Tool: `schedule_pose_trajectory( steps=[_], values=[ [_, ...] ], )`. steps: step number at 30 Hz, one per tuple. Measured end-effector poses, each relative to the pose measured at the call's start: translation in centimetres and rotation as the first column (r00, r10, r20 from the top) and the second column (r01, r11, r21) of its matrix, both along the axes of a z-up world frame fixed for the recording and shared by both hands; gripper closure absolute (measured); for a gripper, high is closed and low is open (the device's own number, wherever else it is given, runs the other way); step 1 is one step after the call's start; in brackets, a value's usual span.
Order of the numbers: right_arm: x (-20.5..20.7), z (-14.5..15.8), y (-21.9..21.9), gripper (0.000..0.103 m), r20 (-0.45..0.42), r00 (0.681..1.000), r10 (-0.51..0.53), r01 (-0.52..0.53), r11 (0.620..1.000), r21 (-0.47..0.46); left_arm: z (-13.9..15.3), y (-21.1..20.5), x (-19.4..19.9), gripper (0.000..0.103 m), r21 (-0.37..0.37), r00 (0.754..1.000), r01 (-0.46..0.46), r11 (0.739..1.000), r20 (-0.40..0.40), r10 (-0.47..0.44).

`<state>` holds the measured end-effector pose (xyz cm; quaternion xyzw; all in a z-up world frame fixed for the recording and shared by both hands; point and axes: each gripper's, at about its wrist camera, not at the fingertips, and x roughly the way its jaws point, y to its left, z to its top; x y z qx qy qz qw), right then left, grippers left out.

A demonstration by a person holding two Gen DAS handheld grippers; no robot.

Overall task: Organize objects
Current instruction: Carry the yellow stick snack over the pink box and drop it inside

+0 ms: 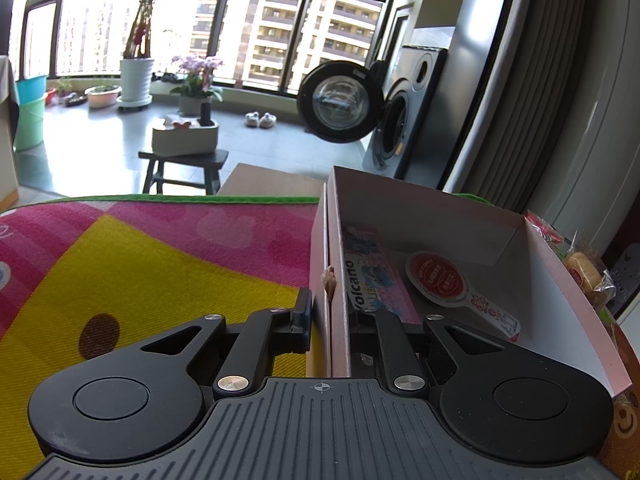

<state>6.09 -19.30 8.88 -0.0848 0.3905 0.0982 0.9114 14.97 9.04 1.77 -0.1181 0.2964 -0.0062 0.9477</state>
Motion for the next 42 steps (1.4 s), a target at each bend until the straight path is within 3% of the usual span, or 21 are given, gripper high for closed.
schedule_pose_trajectory(
  steps=[11, 21, 28, 30, 32, 33, 37, 42],
  values=[
    [-4.2, 6.8, 7.2, 0.086, 0.129, 0.975, 0.180, -0.171, 0.982, -0.077, -0.2, -0.1, 0.3, 0.088, -0.011, 1.000, 0.007, 1.000, -0.003, -0.007],
    [-2.3, 8.4, 14.2, 0.086, 0.163, 0.940, 0.301, -0.278, 0.949, -0.148, -0.3, 0.2, 0.2, 0.087, -0.024, 1.000, 0.012, 1.000, -0.006, -0.012],
    [-1.9, 6.2, 16.2, 0.085, 0.089, 0.913, 0.398, -0.380, 0.910, -0.165, -0.3, 0.2, 0.2, 0.087, -0.024, 1.000, 0.012, 1.000, -0.007, -0.013],
    [-1.9, 4.6, 16.3, 0.075, 0.045, 0.898, 0.439, -0.426, 0.889, -0.166, -0.3, 0.2, 0.2, 0.087, -0.022, 1.000, 0.013, 1.000, -0.007, -0.013],
    [-1.6, 2.3, 16.1, 0.059, -0.012, 0.885, 0.466, -0.461, 0.871, -0.172, -0.3, 0.2, 0.2, 0.088, -0.023, 1.000, 0.013, 1.000, -0.007, -0.014],
    [-1.3, 1.1, 16.0, 0.059, -0.039, 0.882, 0.469, -0.469, 0.866, -0.174, -0.3, 0.2, 0.2, 0.087, -0.024, 1.000, 0.014, 1.000, -0.008, -0.014],
    [0.7, -2.7, 15.4, 0.059, -0.141, 0.884, 0.445, -0.461, 0.879, -0.117, -0.3, 0.3, 0.2, 0.087, -0.024, 1.000, 0.015, 1.000, -0.009, -0.015],
    [3.1, -5.6, 15.5, 0.059, -0.200, 0.884, 0.423, -0.438, 0.898, -0.037, -0.3, 0.3, 0.2, 0.087, -0.021, 1.000, 0.016, 1.000, -0.008, -0.016]
  ],
)
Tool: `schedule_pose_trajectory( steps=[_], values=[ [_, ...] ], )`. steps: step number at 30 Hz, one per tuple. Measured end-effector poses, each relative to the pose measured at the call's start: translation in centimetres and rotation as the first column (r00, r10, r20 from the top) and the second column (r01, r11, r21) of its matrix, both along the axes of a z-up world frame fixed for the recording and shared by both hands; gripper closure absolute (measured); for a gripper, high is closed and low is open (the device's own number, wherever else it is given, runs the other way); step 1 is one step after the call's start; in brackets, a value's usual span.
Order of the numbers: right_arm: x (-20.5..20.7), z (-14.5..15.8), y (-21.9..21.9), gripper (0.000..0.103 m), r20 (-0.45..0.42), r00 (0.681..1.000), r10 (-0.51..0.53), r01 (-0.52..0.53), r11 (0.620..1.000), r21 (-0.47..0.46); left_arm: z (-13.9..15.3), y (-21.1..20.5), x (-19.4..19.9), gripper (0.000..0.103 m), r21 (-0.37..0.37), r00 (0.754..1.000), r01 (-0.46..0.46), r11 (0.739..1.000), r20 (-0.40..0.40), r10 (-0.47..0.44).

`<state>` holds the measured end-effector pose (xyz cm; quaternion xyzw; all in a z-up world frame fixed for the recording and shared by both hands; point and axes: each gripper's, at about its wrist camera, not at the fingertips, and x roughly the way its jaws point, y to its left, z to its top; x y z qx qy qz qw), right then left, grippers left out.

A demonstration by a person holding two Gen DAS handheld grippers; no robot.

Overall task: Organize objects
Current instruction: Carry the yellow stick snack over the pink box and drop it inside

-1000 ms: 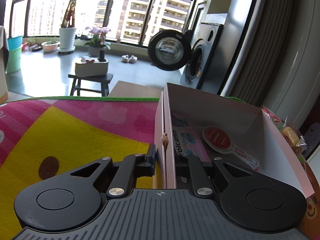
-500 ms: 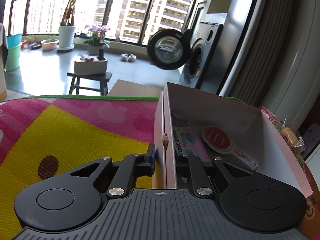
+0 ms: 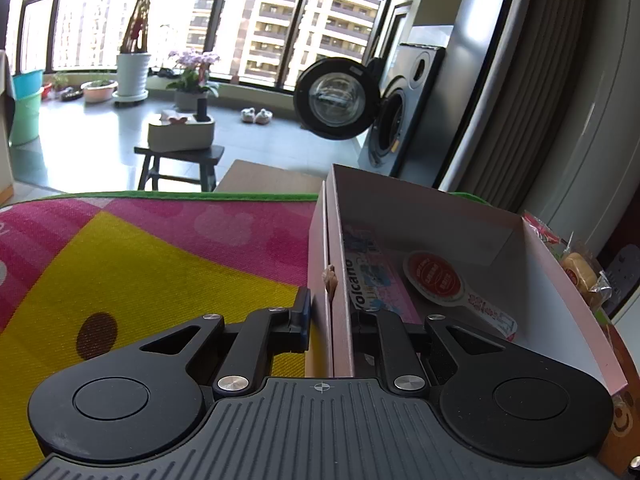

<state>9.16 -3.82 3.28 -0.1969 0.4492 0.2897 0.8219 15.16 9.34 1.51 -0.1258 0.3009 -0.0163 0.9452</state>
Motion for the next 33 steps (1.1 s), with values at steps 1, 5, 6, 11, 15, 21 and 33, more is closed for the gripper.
schedule_pose_trajectory(
  steps=[1, 5, 6, 11, 15, 21, 33],
  values=[
    [0.2, -0.4, 0.0, 0.060, -0.023, 1.000, -0.007, 0.008, 1.000, 0.012, 0.0, 0.0, 0.0, 0.087, 0.001, 1.000, 0.000, 1.000, 0.000, 0.000],
    [-0.4, -0.7, 0.3, 0.075, -0.053, 0.999, 0.003, -0.003, 1.000, 0.003, 0.0, 0.0, -0.1, 0.087, 0.001, 1.000, 0.001, 1.000, 0.000, -0.001],
    [-0.8, -0.6, 0.1, 0.077, -0.062, 0.998, 0.001, -0.001, 1.000, 0.001, 0.0, 0.0, 0.0, 0.087, 0.000, 1.000, 0.000, 1.000, 0.000, 0.000],
    [-3.6, 1.7, -1.6, 0.082, -0.062, 0.998, -0.032, 0.033, 0.999, 0.011, 0.0, 0.0, 0.0, 0.087, 0.001, 1.000, 0.000, 1.000, 0.000, 0.000],
    [-5.1, 5.8, -3.2, 0.082, -0.014, 0.997, -0.081, 0.082, 0.994, 0.070, 0.0, 0.0, 0.0, 0.087, 0.000, 1.000, 0.000, 1.000, 0.000, 0.000],
    [-3.6, 12.3, -4.9, 0.082, 0.148, 0.976, -0.162, 0.138, 0.978, 0.156, 0.1, 0.1, -0.1, 0.088, 0.002, 1.000, 0.000, 1.000, 0.000, 0.000],
    [9.4, 7.2, -1.2, 0.082, 0.198, 0.961, -0.194, 0.183, 0.980, 0.072, 0.1, 0.1, -0.1, 0.087, 0.003, 1.000, 0.000, 1.000, 0.000, 0.000]
  ],
)
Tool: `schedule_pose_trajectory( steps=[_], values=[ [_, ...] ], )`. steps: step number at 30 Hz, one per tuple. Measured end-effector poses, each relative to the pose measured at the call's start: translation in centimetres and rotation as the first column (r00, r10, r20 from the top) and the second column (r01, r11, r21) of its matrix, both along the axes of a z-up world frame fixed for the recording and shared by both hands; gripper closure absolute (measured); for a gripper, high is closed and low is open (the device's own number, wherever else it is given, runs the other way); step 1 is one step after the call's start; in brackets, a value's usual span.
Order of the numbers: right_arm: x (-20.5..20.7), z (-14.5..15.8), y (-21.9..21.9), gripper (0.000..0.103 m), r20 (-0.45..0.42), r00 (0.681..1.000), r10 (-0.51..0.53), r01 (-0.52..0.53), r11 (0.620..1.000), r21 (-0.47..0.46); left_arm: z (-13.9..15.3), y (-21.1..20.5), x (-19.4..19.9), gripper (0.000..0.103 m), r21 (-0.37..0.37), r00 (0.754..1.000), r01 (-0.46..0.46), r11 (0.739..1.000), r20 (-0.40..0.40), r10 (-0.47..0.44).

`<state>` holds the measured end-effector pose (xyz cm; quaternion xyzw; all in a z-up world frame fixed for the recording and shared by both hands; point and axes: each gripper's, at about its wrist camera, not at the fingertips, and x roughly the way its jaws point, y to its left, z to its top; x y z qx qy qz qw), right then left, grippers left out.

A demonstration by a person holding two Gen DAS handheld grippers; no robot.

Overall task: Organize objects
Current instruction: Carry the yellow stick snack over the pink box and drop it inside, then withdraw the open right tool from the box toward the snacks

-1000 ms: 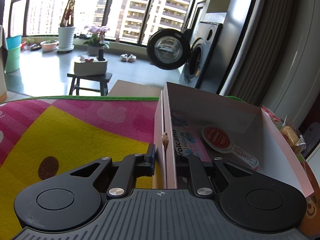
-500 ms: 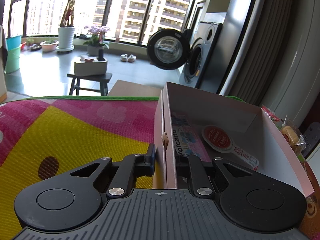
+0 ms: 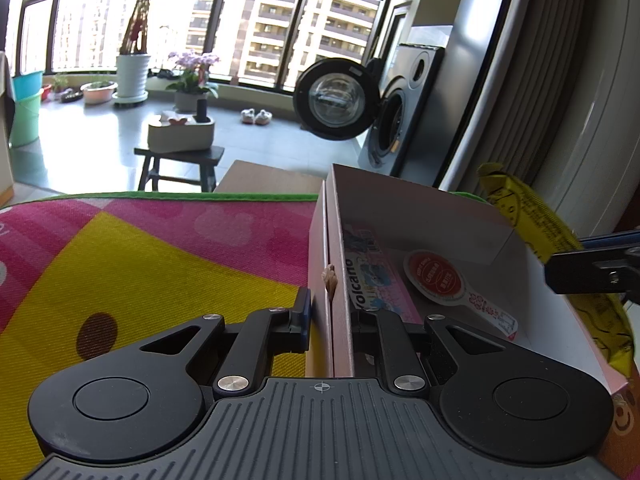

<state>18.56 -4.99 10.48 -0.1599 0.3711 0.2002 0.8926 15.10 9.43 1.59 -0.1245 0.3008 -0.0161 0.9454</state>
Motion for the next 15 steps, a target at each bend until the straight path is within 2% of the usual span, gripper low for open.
schedule_pose_trajectory(
  steps=[5, 9, 12, 15],
  values=[
    [1.1, -2.0, -0.6, 0.078, -0.038, 0.999, -0.020, 0.022, 0.999, 0.029, 0.0, 0.0, 0.0, 0.088, 0.001, 1.000, 0.000, 1.000, 0.000, 0.000],
    [0.1, -1.8, -3.0, 0.077, -0.002, 0.999, -0.049, 0.049, 0.998, 0.032, 0.1, 0.1, -0.2, 0.088, 0.004, 1.000, 0.000, 1.000, 0.001, 0.000],
    [-1.0, -1.5, -5.2, 0.074, 0.055, 0.994, -0.097, 0.098, 0.995, -0.007, 0.2, 0.1, -0.3, 0.088, 0.010, 1.000, 0.000, 1.000, 0.002, 0.000],
    [-1.7, -1.4, -8.1, 0.063, 0.070, 0.983, -0.168, 0.168, 0.986, 0.009, 0.3, 0.1, -0.4, 0.088, 0.014, 1.000, 0.000, 1.000, 0.003, 0.000]
  ],
)
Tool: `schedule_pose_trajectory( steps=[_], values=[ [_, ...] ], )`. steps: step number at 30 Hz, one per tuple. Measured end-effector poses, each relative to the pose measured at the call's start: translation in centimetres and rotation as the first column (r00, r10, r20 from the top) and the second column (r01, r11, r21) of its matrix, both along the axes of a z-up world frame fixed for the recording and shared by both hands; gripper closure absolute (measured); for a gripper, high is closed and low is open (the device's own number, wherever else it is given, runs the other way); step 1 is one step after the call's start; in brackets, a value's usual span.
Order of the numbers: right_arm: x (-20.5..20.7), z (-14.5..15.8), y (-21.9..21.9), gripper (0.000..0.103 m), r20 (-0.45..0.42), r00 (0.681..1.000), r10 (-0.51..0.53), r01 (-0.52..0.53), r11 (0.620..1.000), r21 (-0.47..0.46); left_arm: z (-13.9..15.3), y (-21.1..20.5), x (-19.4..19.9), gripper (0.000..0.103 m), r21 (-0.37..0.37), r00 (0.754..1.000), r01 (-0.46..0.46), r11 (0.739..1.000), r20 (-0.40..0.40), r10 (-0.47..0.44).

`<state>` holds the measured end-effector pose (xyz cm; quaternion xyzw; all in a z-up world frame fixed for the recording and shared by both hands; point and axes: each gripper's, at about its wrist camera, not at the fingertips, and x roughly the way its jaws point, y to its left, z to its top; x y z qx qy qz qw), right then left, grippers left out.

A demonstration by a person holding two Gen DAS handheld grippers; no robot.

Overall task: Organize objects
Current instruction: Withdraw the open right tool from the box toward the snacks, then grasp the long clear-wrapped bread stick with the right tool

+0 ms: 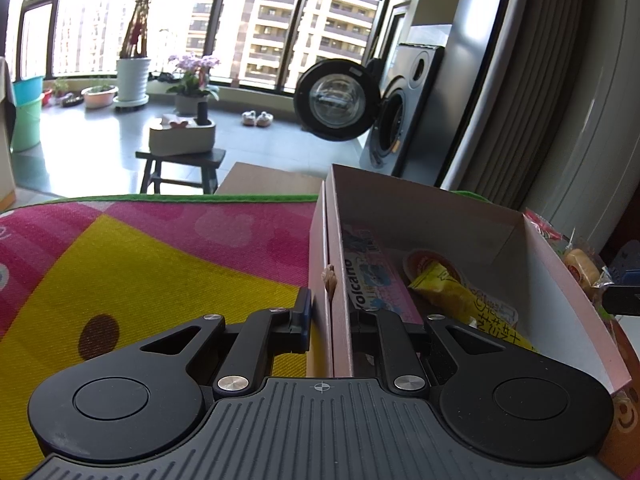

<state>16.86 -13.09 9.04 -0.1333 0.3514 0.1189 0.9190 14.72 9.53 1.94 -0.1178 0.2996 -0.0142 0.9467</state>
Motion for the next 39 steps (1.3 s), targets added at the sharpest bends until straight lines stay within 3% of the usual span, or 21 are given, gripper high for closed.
schedule_pose_trajectory(
  steps=[2, 4, 12, 18, 25, 27, 29, 31, 34, 39],
  values=[
    [-0.3, -0.3, -2.1, 0.052, 0.001, 0.998, -0.057, 0.057, 0.998, 0.021, 0.0, 0.0, 0.0, 0.088, 0.005, 1.000, 0.000, 1.000, 0.001, 0.000],
    [-0.4, -1.0, -4.3, 0.048, -0.002, 0.993, -0.116, 0.116, 0.993, 0.028, 0.1, -0.1, 0.0, 0.088, 0.010, 1.000, -0.001, 1.000, 0.002, 0.000],
    [0.4, -4.7, -10.2, 0.044, -0.094, 0.957, -0.274, 0.282, 0.956, 0.083, 0.1, -0.2, -0.1, 0.088, 0.018, 1.000, -0.001, 1.000, 0.005, 0.001],
    [1.5, -7.3, -11.8, 0.035, -0.160, 0.937, -0.311, 0.332, 0.934, 0.128, 0.1, 0.1, -0.1, 0.088, 0.023, 1.000, -0.001, 1.000, 0.006, 0.001],
    [2.6, -8.3, -12.5, 0.035, -0.180, 0.932, -0.314, 0.348, 0.915, 0.205, 0.1, 0.0, -0.1, 0.089, 0.023, 1.000, -0.001, 1.000, 0.006, 0.001],
    [2.9, -8.3, -12.1, 0.037, -0.176, 0.935, -0.306, 0.338, 0.921, 0.193, 0.1, 0.0, -0.1, 0.089, 0.022, 1.000, -0.001, 1.000, 0.006, 0.000],
    [2.9, -8.2, -11.8, 0.056, -0.174, 0.944, -0.281, 0.308, 0.939, 0.153, 0.1, 0.0, -0.1, 0.089, 0.022, 1.000, 0.000, 1.000, 0.006, 0.000],
    [2.5, -7.9, -12.1, 0.064, -0.181, 0.945, -0.272, 0.298, 0.944, 0.140, 0.1, 0.0, -0.1, 0.089, 0.022, 1.000, -0.001, 1.000, 0.006, 0.001],
    [1.0, -7.3, -13.3, 0.070, -0.189, 0.947, -0.261, 0.295, 0.938, 0.180, 0.1, 0.0, -0.1, 0.089, 0.023, 1.000, -0.001, 1.000, 0.006, 0.001],
    [-2.0, -6.7, -13.2, 0.076, -0.207, 0.949, -0.237, 0.269, 0.952, 0.147, 0.1, 0.0, -0.1, 0.089, 0.023, 1.000, -0.001, 1.000, 0.006, 0.001]
  ],
)
